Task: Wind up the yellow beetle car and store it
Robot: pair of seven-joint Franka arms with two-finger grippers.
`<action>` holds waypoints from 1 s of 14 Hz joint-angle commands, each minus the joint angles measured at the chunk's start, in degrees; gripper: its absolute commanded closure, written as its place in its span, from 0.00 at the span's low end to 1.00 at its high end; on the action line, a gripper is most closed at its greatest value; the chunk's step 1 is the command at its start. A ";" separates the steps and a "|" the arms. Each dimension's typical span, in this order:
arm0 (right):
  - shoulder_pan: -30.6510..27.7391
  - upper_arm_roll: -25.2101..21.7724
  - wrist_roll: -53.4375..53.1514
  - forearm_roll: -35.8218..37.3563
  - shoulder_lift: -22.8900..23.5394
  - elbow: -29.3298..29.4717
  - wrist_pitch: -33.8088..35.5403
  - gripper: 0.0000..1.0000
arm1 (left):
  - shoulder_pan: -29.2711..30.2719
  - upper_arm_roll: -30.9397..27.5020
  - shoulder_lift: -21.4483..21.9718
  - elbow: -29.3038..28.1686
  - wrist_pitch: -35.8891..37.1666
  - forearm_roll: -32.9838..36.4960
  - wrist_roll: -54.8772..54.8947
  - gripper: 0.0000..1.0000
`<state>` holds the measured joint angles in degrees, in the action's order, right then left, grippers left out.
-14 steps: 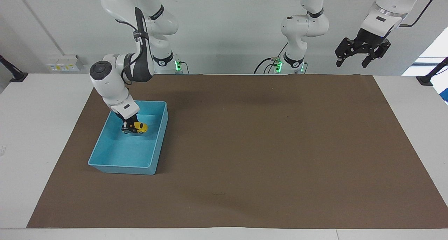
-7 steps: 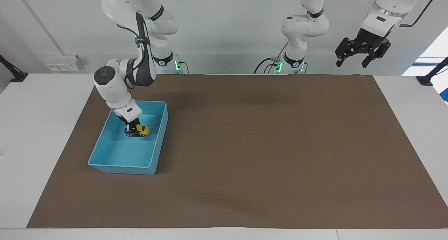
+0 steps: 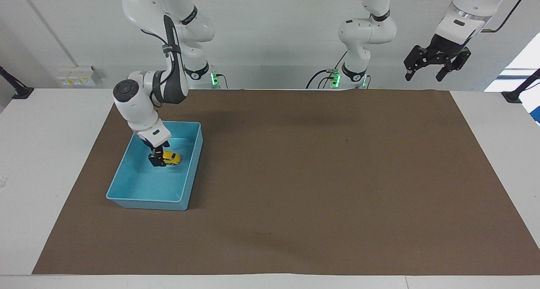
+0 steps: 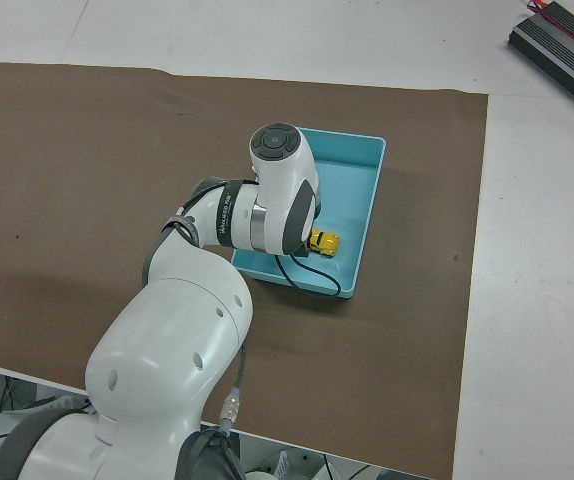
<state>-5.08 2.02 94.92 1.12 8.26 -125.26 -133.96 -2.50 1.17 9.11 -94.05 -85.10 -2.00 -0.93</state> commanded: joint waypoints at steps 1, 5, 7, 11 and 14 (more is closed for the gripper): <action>-0.55 0.53 0.71 0.37 0.52 0.98 0.10 0.00 | 0.57 0.32 -0.05 0.71 0.73 0.51 0.14 0.00; -0.02 0.62 0.71 -0.59 0.97 3.96 1.67 0.00 | 0.57 0.32 -0.05 0.71 0.73 0.51 0.14 0.00; -0.11 0.62 0.71 -0.60 0.88 8.69 5.80 0.00 | 0.57 0.32 -0.05 0.71 0.73 0.51 0.14 0.00; -0.02 1.23 -0.69 -0.68 1.05 17.32 12.75 0.00 | 0.57 0.32 -0.05 0.71 0.73 0.51 0.14 0.00; 0.07 1.23 -1.13 -3.05 1.05 19.52 14.16 0.00 | 0.57 0.32 -0.05 0.71 0.73 0.51 0.14 0.00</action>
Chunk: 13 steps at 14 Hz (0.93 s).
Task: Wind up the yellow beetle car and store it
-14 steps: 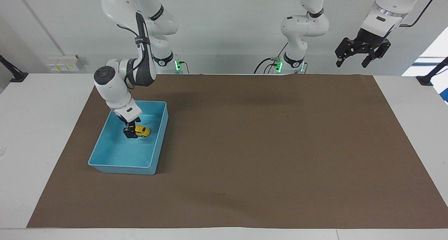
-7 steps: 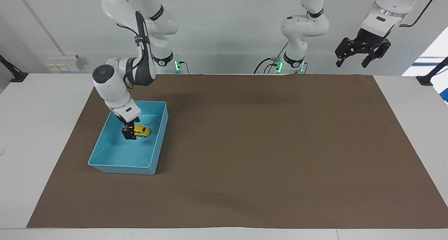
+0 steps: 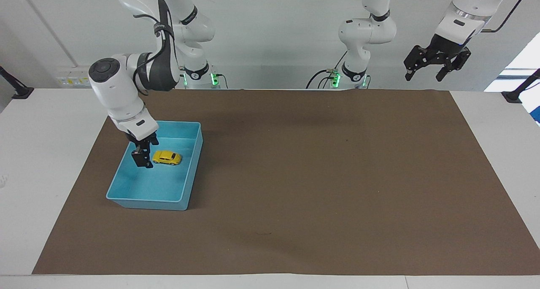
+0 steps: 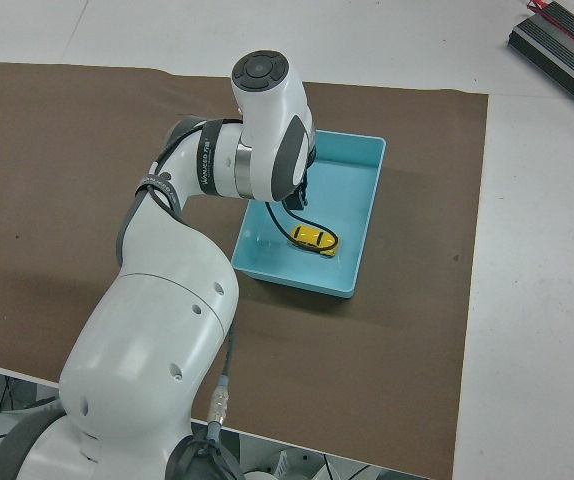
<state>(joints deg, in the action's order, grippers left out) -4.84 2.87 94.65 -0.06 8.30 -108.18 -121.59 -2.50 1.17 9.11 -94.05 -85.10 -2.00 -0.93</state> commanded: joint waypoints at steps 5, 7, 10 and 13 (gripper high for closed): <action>0.26 0.56 -8.14 -2.40 0.67 4.90 3.63 0.00 | 0.57 0.32 -0.05 0.71 0.73 0.51 0.14 0.00; 1.05 0.47 -12.28 -2.49 0.05 7.01 5.13 0.00 | 0.57 0.32 -0.05 0.80 0.73 0.51 0.14 0.00; 2.63 -0.40 -17.02 -2.49 -1.18 8.24 9.34 0.00 | 0.57 0.32 -0.05 0.71 0.73 0.51 0.14 0.00; 2.55 -0.58 -25.02 -1.44 -4.42 8.42 13.21 0.00 | 0.57 0.32 -0.05 0.71 0.73 0.51 0.14 0.00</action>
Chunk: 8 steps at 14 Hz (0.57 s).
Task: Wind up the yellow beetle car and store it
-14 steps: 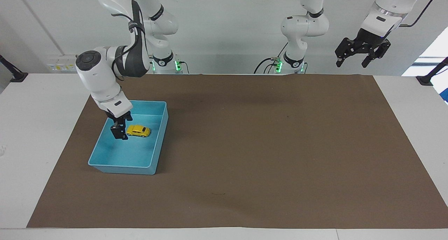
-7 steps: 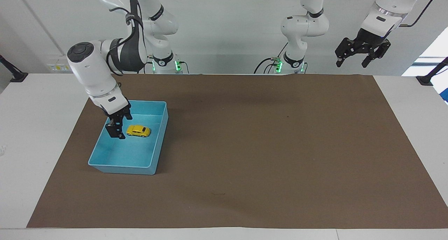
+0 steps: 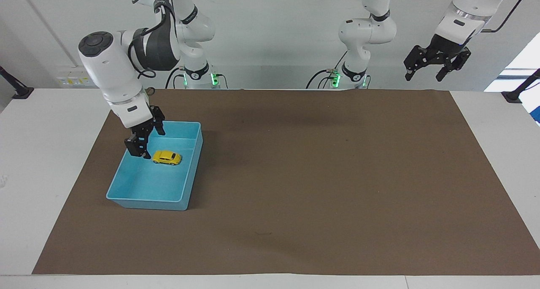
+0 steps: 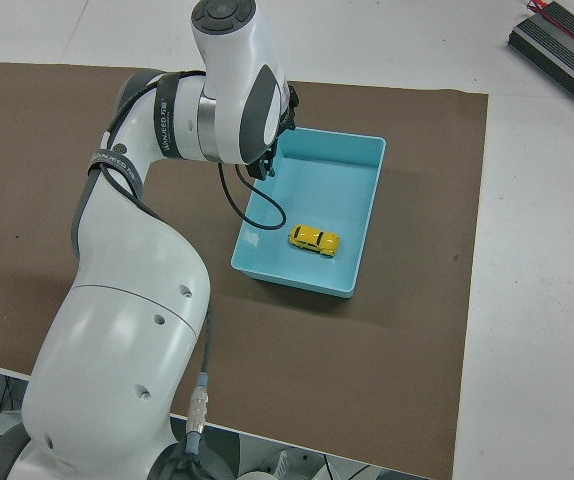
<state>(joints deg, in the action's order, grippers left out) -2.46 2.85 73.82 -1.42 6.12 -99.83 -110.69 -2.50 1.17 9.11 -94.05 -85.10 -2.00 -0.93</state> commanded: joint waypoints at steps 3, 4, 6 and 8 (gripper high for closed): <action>-0.18 -0.91 -7.97 -0.25 -2.87 2.97 5.65 0.00 | 0.57 0.32 -0.05 0.71 0.73 0.51 0.14 0.00; -0.18 -1.26 -10.86 -0.16 -3.31 3.59 6.27 0.00 | 0.57 0.32 -0.05 0.71 0.73 0.51 0.14 0.00; -0.09 -1.35 -17.72 -0.16 -3.75 5.95 9.95 0.00 | 0.57 0.32 -0.05 0.71 0.73 0.51 0.14 0.00; -0.09 -1.35 -20.29 -0.68 -3.75 7.20 11.55 0.00 | 0.57 0.32 -0.05 0.80 0.73 0.51 0.14 0.00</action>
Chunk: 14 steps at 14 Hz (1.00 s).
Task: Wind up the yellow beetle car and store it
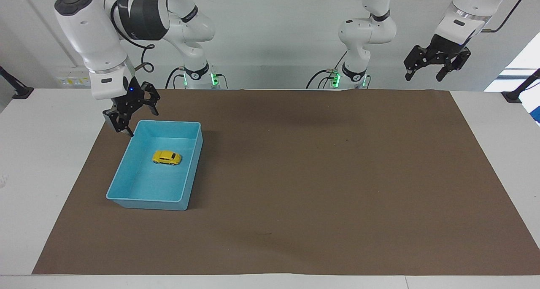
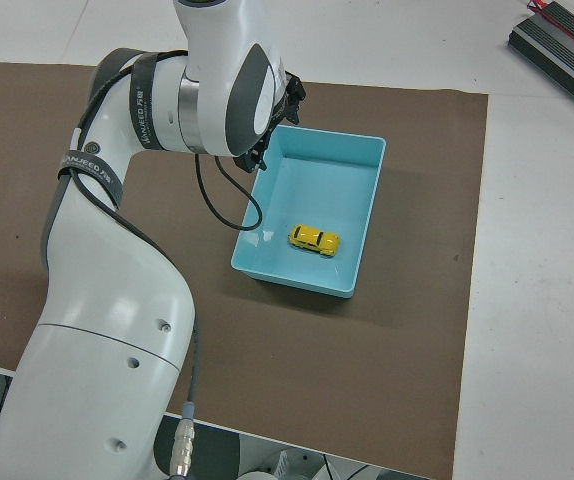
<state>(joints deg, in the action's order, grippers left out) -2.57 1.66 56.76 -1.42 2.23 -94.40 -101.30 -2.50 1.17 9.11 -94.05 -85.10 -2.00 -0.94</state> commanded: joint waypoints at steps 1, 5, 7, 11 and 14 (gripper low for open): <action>0.02 -0.16 -4.10 -0.86 0.06 1.77 2.16 0.00 | 0.57 0.32 -0.05 0.80 0.73 0.51 0.14 0.00; 0.11 -0.43 -16.90 -1.22 -0.56 2.03 4.96 0.00 | 0.57 0.32 -0.05 0.71 0.73 0.51 0.14 0.00; 0.19 -1.39 -21.41 -1.48 -0.65 3.95 6.02 0.00 | 0.57 0.32 -0.05 0.71 0.73 0.51 0.14 0.00; 0.37 -1.48 -31.15 -1.48 -1.17 4.93 8.56 0.00 | 0.57 0.32 -0.05 0.80 0.73 0.51 0.14 0.00; 0.37 -1.31 -37.67 -1.48 -1.44 5.20 10.06 0.00 | 0.57 0.32 -0.05 0.71 0.73 0.51 0.14 0.00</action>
<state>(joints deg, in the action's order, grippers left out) -2.37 0.63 22.80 -1.55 1.16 -89.64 -92.75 -2.50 1.17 9.11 -94.05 -85.10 -2.00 -0.94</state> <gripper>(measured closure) 0.000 0.000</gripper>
